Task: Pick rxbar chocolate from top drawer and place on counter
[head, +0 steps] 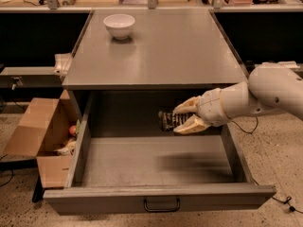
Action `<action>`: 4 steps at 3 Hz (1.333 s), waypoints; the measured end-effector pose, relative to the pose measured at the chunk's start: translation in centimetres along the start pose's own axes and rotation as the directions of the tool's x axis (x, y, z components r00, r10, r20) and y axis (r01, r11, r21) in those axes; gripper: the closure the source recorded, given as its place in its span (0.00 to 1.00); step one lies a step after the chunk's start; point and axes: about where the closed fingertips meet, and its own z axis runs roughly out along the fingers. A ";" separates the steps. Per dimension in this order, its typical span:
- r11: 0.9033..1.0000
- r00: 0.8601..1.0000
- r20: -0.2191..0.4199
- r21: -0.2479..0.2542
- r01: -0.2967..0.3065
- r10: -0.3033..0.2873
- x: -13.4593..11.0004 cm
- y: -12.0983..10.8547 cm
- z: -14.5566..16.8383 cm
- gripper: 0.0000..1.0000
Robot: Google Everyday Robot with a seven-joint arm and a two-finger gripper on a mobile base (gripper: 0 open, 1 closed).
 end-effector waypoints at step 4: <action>0.967 0.988 0.037 0.212 0.140 -0.151 -10.4 -10.5 -10.9 1.00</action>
Offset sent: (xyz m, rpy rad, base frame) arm 0.0210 -0.0082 0.1402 0.0099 -0.2111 0.0140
